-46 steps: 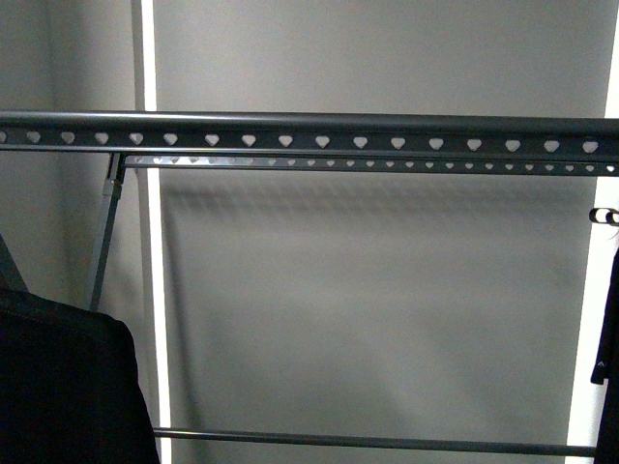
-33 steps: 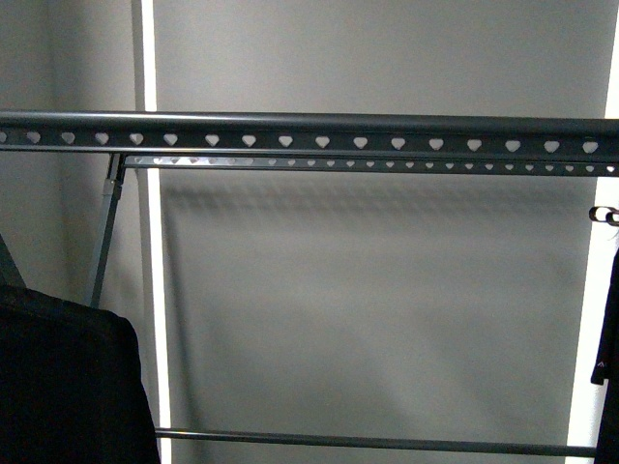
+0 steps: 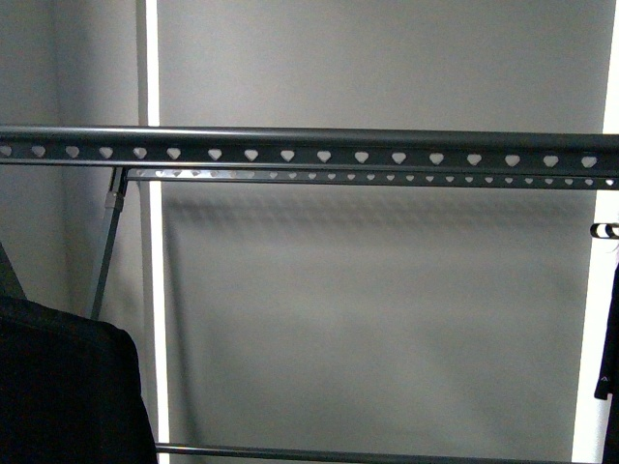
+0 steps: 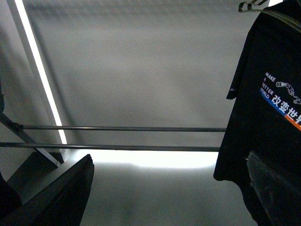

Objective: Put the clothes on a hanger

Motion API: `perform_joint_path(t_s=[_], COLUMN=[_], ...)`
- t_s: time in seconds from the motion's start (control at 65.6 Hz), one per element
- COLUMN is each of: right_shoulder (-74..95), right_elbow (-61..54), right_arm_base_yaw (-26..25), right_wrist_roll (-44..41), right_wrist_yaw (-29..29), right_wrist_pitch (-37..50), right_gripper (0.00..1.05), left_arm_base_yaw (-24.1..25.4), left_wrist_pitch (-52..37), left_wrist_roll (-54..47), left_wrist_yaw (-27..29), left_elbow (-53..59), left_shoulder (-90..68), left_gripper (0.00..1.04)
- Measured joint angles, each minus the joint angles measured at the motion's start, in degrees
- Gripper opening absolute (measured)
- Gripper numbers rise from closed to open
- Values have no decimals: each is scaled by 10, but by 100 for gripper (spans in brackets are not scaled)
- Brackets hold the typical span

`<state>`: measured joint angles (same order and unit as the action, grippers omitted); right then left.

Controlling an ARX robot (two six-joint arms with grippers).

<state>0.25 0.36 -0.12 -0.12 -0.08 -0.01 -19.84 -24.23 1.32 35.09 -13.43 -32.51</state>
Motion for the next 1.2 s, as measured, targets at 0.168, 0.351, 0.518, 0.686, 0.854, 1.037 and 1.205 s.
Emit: perform_joint_path(t_s=[0.168, 0.351, 0.518, 0.686, 0.854, 1.037, 1.205], right_shoulder=[0, 0, 0, 0, 0, 0, 0], right_elbow=[0, 0, 0, 0, 0, 0, 0], right_arm_base_yaw=[0, 0, 0, 0, 0, 0, 0], right_wrist_roll=[0, 0, 0, 0, 0, 0, 0], right_wrist_yaw=[0, 0, 0, 0, 0, 0, 0], right_wrist_pitch=[0, 0, 0, 0, 0, 0, 0], right_gripper=[97, 97, 97, 97, 97, 97, 97], left_arm_base_yaw=[-66, -58, -17, 8, 17, 23, 41], left_wrist_pitch=[-39, 212, 453, 625, 624, 598, 581], left_wrist_roll=[33, 207, 422, 562, 603, 602, 599], left_wrist_yaw=[170, 276, 322, 290, 288, 285, 277], left_elbow=[-169, -413, -620, -727, -751, -758, -759], left_shoulder=[-226, -448, -591, -666, -702, -726, -745], left_gripper=[98, 98, 98, 98, 98, 98, 98])
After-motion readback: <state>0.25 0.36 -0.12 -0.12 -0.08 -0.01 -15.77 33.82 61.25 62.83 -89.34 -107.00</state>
